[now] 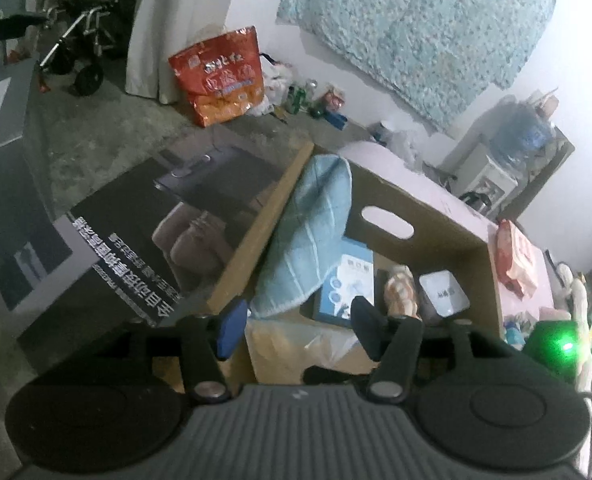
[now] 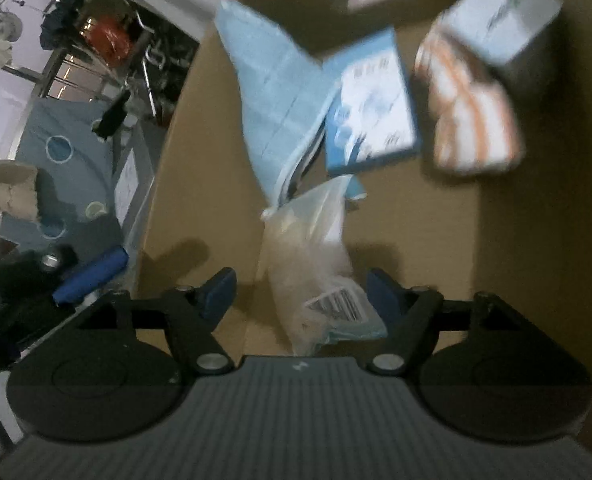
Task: Organize soft objects
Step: 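Carry the cotton-swab bag with both tools over the cardboard box, then open both tools to drop the cotton-swab bag into the box and withdraw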
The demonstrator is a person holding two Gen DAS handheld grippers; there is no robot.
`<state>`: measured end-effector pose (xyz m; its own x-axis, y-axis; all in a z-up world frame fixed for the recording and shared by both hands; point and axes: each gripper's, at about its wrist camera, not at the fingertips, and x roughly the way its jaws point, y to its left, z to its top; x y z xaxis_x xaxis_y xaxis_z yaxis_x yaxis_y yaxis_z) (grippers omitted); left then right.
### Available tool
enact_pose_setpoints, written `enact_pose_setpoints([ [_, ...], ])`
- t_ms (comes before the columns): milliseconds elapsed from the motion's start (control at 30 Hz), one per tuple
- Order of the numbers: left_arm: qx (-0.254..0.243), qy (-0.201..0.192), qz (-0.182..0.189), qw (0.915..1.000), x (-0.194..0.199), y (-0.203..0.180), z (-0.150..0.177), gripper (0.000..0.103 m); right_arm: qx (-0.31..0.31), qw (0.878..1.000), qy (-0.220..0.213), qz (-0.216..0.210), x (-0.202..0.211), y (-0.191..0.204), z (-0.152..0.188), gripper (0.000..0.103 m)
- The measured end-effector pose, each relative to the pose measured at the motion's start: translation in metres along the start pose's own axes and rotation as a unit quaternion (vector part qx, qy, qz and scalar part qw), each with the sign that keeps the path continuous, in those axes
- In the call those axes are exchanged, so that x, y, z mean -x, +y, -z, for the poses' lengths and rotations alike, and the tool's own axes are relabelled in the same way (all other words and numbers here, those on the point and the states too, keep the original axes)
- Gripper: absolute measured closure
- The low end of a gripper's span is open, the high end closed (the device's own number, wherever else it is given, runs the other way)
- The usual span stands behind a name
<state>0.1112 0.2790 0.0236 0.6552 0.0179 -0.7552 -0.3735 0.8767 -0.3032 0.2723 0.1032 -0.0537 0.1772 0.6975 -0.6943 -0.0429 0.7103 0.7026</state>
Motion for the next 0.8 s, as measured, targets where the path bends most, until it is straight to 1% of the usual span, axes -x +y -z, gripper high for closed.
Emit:
enact_pose_setpoints([
  [200,0.016,0.003,-0.007,0.9998,-0.001,0.009,0.0,0.044,-0.015,0.999,0.011,-0.044,-0.021,0.001,0.008,0.031],
  [300,0.021,0.003,-0.01,0.9997,0.001,0.012,0.002,0.044,-0.019,0.998,0.003,-0.057,-0.02,-0.003,0.008,0.031],
  [367,0.023,-0.001,-0.012,0.9997,0.003,0.012,0.002,0.043,-0.02,0.997,-0.01,-0.071,-0.01,-0.007,0.008,0.029],
  [467,0.023,-0.01,-0.014,0.9996,0.009,0.009,0.002,0.04,-0.007,0.996,-0.041,-0.077,0.015,-0.01,0.009,0.024],
  [533,0.018,-0.015,-0.015,0.9996,0.013,0.004,0.003,0.04,0.002,0.995,-0.057,-0.084,0.032,-0.008,0.008,0.024],
  [600,0.0,-0.011,-0.013,0.9998,0.013,-0.004,0.006,0.038,0.01,0.993,-0.073,-0.097,0.055,-0.01,0.006,0.024],
  [667,-0.026,0.003,-0.01,0.9996,0.009,-0.017,0.011,0.038,0.023,0.989,-0.091,-0.11,0.081,-0.011,0.009,0.024],
  [733,-0.058,0.027,-0.002,0.9979,0.001,-0.033,0.021,0.038,0.037,0.986,-0.113,-0.119,0.111,-0.015,0.015,0.024],
  [800,-0.095,0.056,0.009,0.9938,-0.013,-0.05,0.033,0.044,0.05,0.982,-0.133,-0.127,0.143,-0.022,0.021,0.024],
])
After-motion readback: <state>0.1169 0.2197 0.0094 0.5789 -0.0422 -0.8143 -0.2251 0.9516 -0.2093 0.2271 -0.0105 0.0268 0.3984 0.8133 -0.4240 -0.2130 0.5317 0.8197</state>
